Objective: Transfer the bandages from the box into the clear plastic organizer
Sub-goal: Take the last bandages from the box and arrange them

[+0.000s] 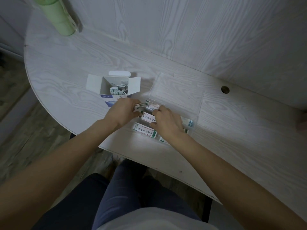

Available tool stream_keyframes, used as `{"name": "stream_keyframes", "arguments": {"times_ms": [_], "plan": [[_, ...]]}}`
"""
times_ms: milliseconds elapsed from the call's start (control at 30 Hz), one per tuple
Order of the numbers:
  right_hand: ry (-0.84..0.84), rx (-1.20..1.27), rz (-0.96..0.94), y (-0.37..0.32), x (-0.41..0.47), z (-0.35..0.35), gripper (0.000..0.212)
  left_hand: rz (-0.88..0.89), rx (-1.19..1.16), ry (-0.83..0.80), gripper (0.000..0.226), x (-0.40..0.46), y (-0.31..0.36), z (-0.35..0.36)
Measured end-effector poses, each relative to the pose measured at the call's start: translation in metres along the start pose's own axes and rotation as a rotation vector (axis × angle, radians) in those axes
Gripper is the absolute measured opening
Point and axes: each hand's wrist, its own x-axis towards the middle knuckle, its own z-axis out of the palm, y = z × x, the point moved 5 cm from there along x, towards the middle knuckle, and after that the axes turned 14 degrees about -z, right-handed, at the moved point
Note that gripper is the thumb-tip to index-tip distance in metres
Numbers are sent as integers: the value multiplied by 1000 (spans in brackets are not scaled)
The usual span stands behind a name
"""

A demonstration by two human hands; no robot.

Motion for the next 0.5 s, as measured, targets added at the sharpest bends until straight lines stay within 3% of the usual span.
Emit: {"name": "stream_keyframes", "arguments": {"times_ms": [167,233,333,433,500], "plan": [[7,19,15,0,-2,-4,41,-18,-38,-22,11,-1,0,-2],[87,106,35,1,-6,-13,42,-33,-159,-82,9,-4,3,-2],[251,559,62,7,-12,-29,45,-105,-565,-301,8,-13,11,-3],[290,1012,96,13,-16,-40,38,-84,-758,-485,10,-22,23,-9],[311,1153,143,16,-17,-45,29,-102,-819,-603,33,-25,30,-6]]}}
